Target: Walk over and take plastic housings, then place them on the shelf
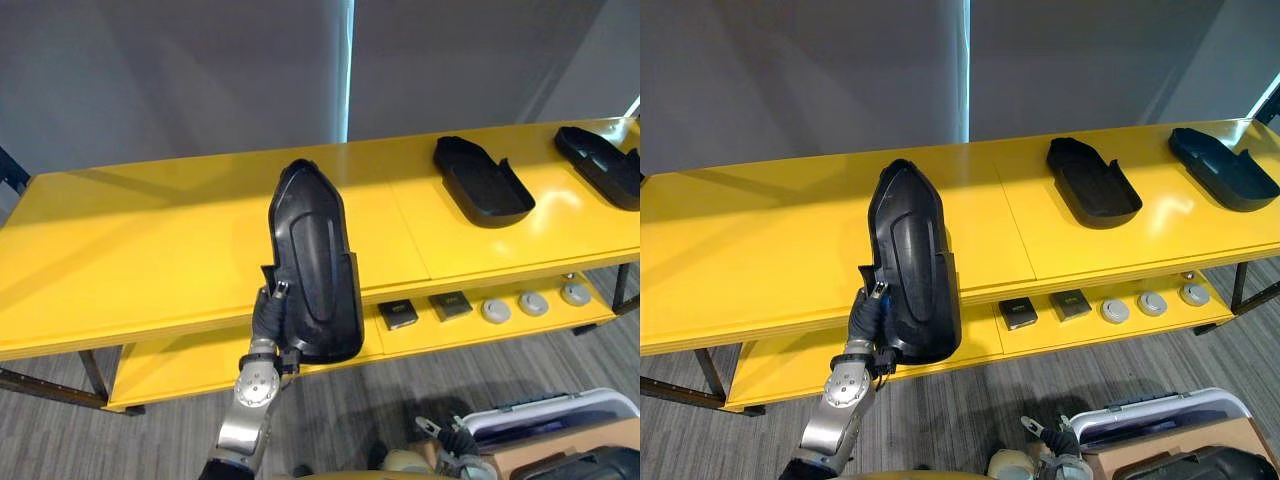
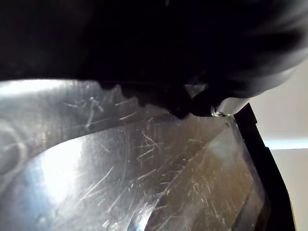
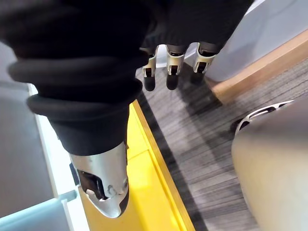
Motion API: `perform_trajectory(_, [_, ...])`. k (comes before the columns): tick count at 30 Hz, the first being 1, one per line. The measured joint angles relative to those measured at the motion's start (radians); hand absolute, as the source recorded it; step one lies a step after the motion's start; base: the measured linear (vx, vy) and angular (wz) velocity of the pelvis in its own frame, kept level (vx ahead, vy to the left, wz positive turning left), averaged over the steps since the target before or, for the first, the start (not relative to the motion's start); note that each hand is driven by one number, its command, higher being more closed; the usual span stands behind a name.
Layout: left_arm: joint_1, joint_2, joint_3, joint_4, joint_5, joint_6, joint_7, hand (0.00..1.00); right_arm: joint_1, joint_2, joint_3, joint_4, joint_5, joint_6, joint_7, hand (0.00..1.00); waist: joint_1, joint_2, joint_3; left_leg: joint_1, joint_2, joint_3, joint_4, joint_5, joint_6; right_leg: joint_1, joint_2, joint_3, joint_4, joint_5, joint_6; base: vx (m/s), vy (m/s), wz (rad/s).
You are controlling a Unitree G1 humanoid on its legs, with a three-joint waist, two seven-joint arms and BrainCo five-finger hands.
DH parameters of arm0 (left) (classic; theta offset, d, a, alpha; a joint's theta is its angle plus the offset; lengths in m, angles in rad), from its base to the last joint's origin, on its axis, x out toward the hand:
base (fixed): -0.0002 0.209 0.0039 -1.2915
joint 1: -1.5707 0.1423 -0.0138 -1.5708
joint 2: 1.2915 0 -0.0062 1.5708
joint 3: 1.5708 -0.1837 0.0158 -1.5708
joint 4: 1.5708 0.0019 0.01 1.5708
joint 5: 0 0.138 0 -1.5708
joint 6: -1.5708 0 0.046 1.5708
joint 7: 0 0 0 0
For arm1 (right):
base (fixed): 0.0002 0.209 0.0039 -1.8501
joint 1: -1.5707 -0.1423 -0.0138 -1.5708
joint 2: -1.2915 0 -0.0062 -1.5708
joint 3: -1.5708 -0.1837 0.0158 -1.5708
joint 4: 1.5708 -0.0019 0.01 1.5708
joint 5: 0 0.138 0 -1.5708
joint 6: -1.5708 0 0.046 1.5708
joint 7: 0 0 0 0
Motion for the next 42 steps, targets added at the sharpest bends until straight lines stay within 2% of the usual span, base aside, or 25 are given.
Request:
perform_trajectory(6, [-0.182, 0.014, 0.068, 0.116, 0.043, 0.034, 0.081, 1.0, 0.009, -0.008, 0.023, -0.036, -0.019, 0.0, 0.009, 0.0, -0.046, -0.003, 0.0, -0.011, 0.005, 0.027, -0.081, 0.029, -0.014, -0.008, 0.022, 0.004, -0.093, 0.036, 0.006, -0.19, -0.044, -0.04])
perform_trajectory(12, [-0.308, 0.021, 0.111, 0.227, 0.059, 0.068, 0.118, 1.0, 0.039, -0.025, 0.034, -0.036, -0.05, 0.001, 0.022, 0.0, -0.056, -0.01, -0.002, -0.033, 0.014, 0.038, -0.081, 0.032, -0.019, -0.025, 0.038, 0.023, -0.124, 0.041, 0.013, -0.05, -0.037, -0.14])
perform_trajectory(14, [-0.339, 0.029, 0.146, 0.267, 0.059, 0.072, 0.134, 1.0, 0.042, -0.036, 0.058, -0.037, -0.051, 0.001, 0.025, 0.0, -0.079, -0.01, -0.002, -0.04, 0.016, 0.045, -0.081, 0.032, -0.019, -0.036, 0.041, 0.029, -0.123, 0.041, 0.013, 0.01, -0.019, -0.11])
perform_trajectory(16, [-0.383, 0.034, 0.164, 0.311, 0.059, 0.086, 0.143, 1.0, 0.047, -0.042, 0.067, -0.038, -0.051, 0.001, 0.028, 0.0, -0.081, -0.011, -0.001, -0.053, 0.017, 0.055, -0.081, 0.032, -0.019, -0.052, 0.042, 0.033, -0.122, 0.041, 0.012, 0.03, -0.011, -0.14])
perform_trajectory(19, [-0.433, 0.06, 0.177, 0.363, 0.058, 0.102, 0.153, 1.0, 0.043, -0.042, 0.068, -0.039, -0.052, 0.001, 0.033, 0.0, -0.101, -0.012, -0.001, -0.068, 0.016, 0.059, -0.081, 0.034, -0.022, -0.071, 0.042, 0.041, -0.116, 0.049, 0.012, 0.06, -0.005, -0.05])
perform_trajectory(22, [-0.472, 0.076, 0.205, 0.398, 0.057, 0.112, 0.158, 1.0, 0.048, -0.043, 0.069, -0.041, -0.052, 0.0, 0.039, 0.0, -0.102, -0.016, 0.002, -0.067, 0.014, 0.073, -0.081, 0.041, -0.027, -0.084, 0.041, 0.056, -0.109, 0.091, -0.004, 0.1, -0.001, -0.16])
perform_trajectory(24, [-0.53, 0.086, 0.22, 0.447, 0.055, 0.115, 0.17, 1.0, 0.048, -0.049, 0.075, -0.055, -0.053, 0.0, 0.04, 0.0, -0.101, -0.015, 0.006, -0.084, 0.014, 0.071, -0.081, 0.055, -0.036, -0.107, 0.042, 0.059, -0.097, 0.095, -0.007, 0.11, -0.006, -0.1])
perform_trajectory(26, [-0.591, 0.103, 0.242, 0.478, 0.049, 0.115, 0.171, 1.0, 0.041, -0.053, 0.093, -0.082, -0.053, -0.003, 0.041, 0.0, -0.103, -0.015, 0.022, -0.094, 0.015, 0.072, -0.076, 0.069, -0.023, -0.127, 0.044, 0.064, -0.082, 0.102, -0.024, 0.12, 0.003, -0.09])
perform_trajectory(27, [-0.628, 0.108, 0.246, 0.496, 0.048, 0.117, 0.173, 0.0, 0.037, -0.054, 0.096, -0.085, -0.052, -0.003, 0.04, 0.0, -0.103, -0.014, 0.028, -0.099, 0.014, 0.073, -0.074, 0.071, -0.021, -0.13, 0.044, 0.066, -0.082, 0.101, -0.025, 0.13, 0.022, -0.06])
perform_trajectory(29, [-0.66, 0.119, 0.246, 0.519, 0.048, 0.118, 0.173, 0.0, 0.036, -0.054, 0.098, -0.094, -0.052, -0.003, 0.041, 0.0, -0.102, -0.015, 0.029, -0.1, 0.012, 0.072, -0.073, 0.071, -0.021, -0.138, 0.044, 0.08, -0.079, 0.1, -0.027, 0.1, 0.023, -0.13])
perform_trajectory(33, [-0.735, 0.153, 0.257, 0.548, 0.048, 0.129, 0.175, 0.0, 0.024, -0.054, 0.107, -0.118, -0.051, -0.012, 0.04, 0.0, -0.104, -0.018, 0.07, -0.1, 0.009, 0.059, -0.073, 0.07, -0.022, -0.151, 0.04, 0.092, -0.057, 0.097, -0.028, 0.04, 0.022, -0.04])
perform_trajectory(36, [-0.744, 0.165, 0.286, 0.559, 0.048, 0.13, 0.176, 0.0, 0.015, -0.055, 0.108, -0.119, -0.05, -0.016, 0.04, 0.0, -0.104, -0.019, 0.078, -0.102, 0.006, 0.058, -0.073, 0.066, -0.02, -0.166, 0.036, 0.104, -0.032, 0.074, -0.025, -0.02, 0.006, -0.04])
perform_trajectory(42, [-0.752, 0.182, 0.33, 0.565, 0.045, 0.131, 0.21, 0.0, 0.016, -0.061, 0.11, -0.119, -0.05, -0.024, 0.04, 0.0, -0.103, -0.016, 0.088, -0.103, 0.008, 0.053, -0.075, 0.061, -0.026, -0.178, 0.036, 0.104, -0.011, 0.068, -0.027, -0.05, -0.01, 0.01])
